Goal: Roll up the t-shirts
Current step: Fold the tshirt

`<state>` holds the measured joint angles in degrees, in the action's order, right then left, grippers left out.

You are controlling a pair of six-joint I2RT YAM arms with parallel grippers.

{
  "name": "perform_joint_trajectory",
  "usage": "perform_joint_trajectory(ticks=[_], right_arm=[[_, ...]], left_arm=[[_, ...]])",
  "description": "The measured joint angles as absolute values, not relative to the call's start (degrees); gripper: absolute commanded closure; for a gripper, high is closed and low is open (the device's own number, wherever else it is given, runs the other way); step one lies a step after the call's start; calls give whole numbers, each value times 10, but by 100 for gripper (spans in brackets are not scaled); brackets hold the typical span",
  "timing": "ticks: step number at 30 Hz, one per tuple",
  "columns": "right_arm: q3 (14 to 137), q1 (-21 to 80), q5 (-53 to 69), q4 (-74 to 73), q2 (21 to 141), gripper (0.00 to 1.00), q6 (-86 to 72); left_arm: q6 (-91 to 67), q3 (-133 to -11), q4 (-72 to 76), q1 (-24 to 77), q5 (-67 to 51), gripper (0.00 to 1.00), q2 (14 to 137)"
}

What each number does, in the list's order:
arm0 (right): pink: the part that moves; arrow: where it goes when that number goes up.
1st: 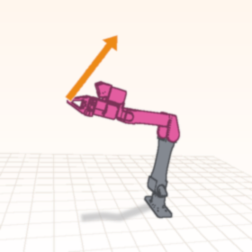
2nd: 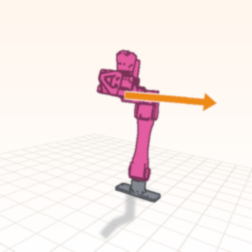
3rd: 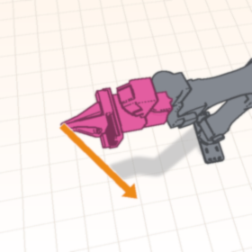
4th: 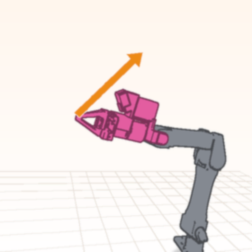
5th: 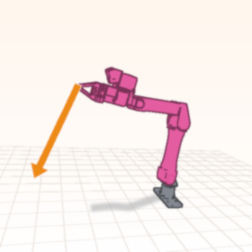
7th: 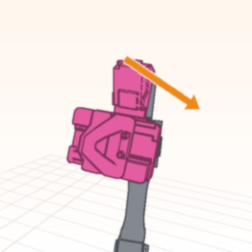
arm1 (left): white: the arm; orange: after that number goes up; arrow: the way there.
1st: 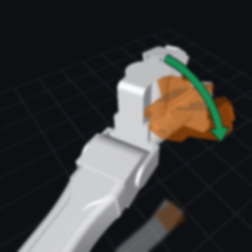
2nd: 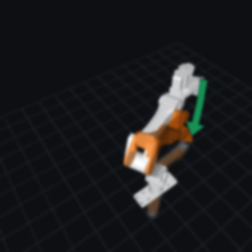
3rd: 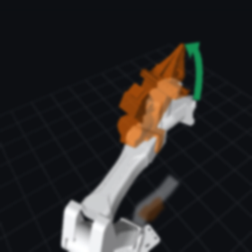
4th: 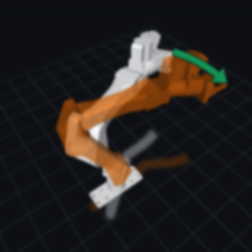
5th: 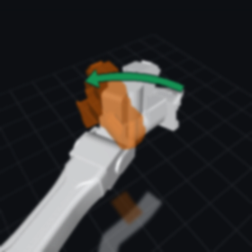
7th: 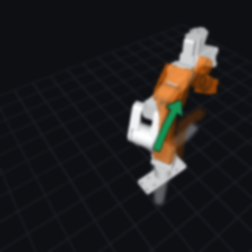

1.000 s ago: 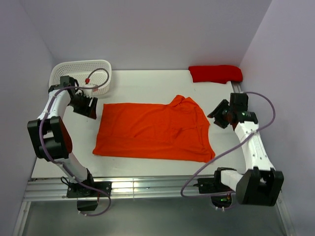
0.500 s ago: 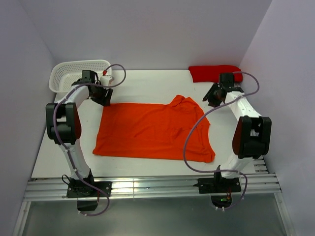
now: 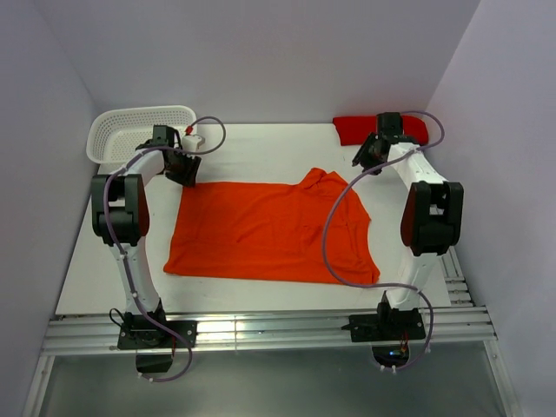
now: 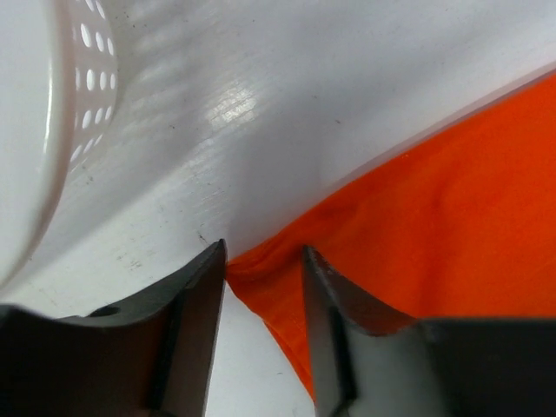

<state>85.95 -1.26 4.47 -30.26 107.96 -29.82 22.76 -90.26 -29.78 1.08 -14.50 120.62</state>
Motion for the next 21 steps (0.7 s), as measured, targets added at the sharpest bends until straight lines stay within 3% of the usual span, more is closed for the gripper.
perform_joint_trajectory(ticks=[5, 12, 21], right_arm=[[909, -1, 45, -329, 1135, 52, -277], [980, 44, 37, -358, 1197, 51, -241], [1033, 72, 29, -391, 1248, 51, -215]], left_arm=[[226, -904, -299, 11, -139, 76, 1206], [220, -912, -304, 11, -136, 91, 1206], [216, -917, -312, 11, -136, 98, 1208]])
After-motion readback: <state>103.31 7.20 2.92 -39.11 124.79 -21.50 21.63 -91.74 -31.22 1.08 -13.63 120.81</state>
